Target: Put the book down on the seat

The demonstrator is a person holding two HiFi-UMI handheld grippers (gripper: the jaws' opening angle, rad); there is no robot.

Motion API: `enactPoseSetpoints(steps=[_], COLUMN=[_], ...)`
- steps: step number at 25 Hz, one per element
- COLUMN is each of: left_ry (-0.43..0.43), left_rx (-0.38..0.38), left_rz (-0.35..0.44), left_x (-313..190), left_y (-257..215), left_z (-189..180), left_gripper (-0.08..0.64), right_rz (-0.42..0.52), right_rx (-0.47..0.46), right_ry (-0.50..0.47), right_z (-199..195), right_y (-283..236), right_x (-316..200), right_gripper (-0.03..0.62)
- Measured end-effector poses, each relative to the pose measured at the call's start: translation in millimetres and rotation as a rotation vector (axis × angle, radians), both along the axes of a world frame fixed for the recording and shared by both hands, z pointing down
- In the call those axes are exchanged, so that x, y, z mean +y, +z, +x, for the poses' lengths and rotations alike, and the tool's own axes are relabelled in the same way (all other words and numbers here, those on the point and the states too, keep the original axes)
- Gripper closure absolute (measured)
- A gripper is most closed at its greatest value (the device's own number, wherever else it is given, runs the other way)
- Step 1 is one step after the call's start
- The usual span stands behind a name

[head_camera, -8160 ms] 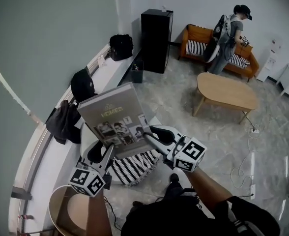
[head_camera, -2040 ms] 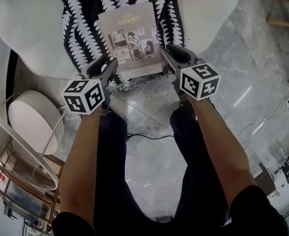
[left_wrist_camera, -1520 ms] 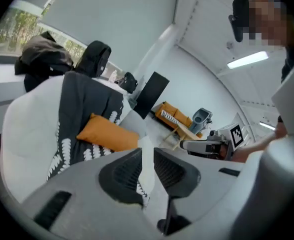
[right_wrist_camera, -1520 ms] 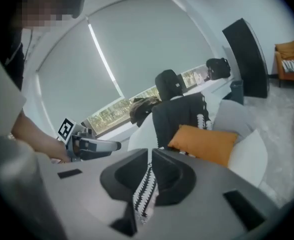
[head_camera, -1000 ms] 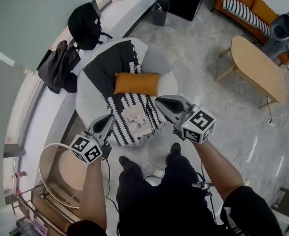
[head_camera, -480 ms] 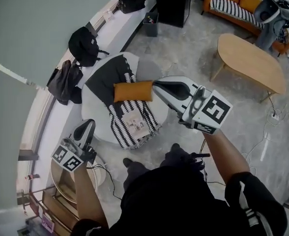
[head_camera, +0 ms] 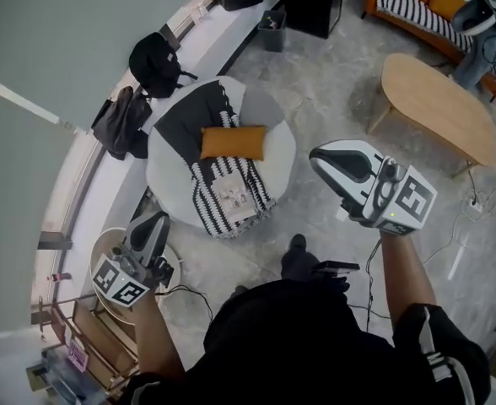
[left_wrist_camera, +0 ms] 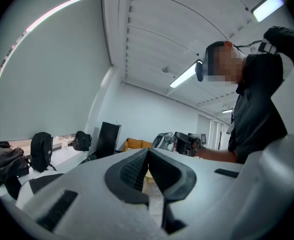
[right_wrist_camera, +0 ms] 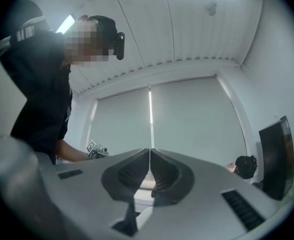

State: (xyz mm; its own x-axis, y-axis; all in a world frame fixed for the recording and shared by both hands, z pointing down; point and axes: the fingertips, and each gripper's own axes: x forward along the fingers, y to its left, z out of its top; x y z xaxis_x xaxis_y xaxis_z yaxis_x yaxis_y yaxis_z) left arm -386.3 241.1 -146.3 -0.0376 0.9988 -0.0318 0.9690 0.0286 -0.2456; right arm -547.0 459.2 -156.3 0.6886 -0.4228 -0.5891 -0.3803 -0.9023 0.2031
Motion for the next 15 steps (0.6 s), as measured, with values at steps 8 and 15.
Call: enactPoseSetpoints(steps=[8,15], left_ry=[0.152,0.270], left_rx=[0.101,0.122], left_rz=[0.047,0.072], left_x=[-20,-130], left_y=[18,102], left_z=[-80,-171], left_gripper=[0.535,0.537], right_rz=[0.007,0.109], right_rx=[-0.030,-0.049], right_ry=[0.071,0.023], right_z=[-65,-127], right_y=[52,126], right_x=[-53,-182], right_gripper=[0.561,0.561])
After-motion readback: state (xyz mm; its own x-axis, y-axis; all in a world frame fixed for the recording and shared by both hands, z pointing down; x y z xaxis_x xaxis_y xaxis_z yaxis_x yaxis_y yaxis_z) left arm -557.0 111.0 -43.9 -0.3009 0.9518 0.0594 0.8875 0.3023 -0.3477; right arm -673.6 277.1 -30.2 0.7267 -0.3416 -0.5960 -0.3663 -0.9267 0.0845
